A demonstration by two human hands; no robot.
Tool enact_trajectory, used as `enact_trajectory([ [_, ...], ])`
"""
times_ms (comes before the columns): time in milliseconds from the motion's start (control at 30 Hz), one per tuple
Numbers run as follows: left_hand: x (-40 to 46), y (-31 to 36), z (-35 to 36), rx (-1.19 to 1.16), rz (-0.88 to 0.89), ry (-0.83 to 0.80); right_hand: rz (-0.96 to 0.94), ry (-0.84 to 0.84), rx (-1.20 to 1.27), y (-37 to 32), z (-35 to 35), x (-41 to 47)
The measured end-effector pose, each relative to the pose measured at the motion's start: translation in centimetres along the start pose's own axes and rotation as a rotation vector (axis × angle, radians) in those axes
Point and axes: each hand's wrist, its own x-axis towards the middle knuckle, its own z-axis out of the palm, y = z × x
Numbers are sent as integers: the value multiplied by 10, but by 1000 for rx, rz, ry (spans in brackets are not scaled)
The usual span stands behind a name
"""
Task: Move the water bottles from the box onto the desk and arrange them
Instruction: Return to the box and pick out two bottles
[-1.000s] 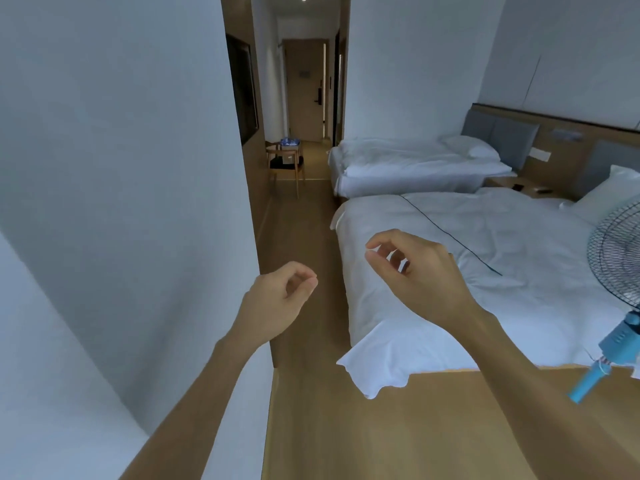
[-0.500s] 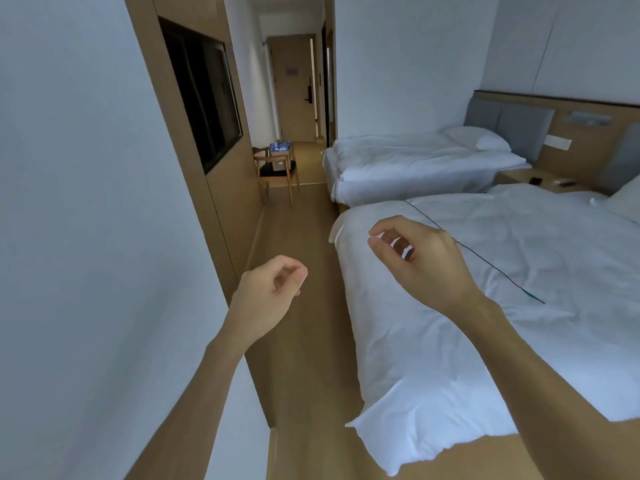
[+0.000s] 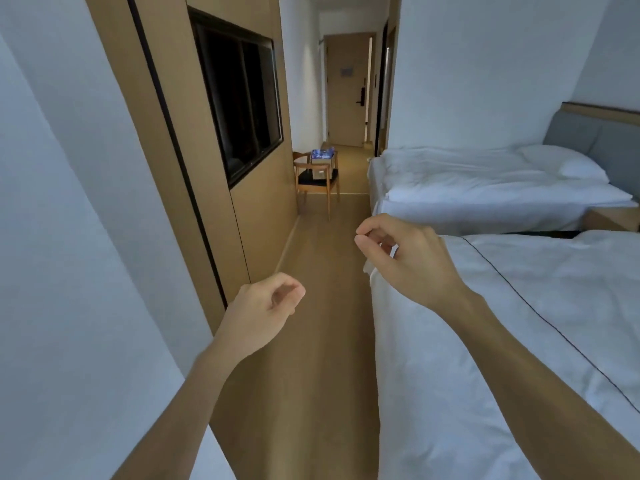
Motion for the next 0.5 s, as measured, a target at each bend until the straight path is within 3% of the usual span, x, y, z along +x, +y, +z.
enact_trajectory([
  [333,238,-106,10,-60,-19,19,1,-38,-35,125,133,186],
  [500,358,-137,10,-35,39,-7,42,38,-12,182,176,277],
])
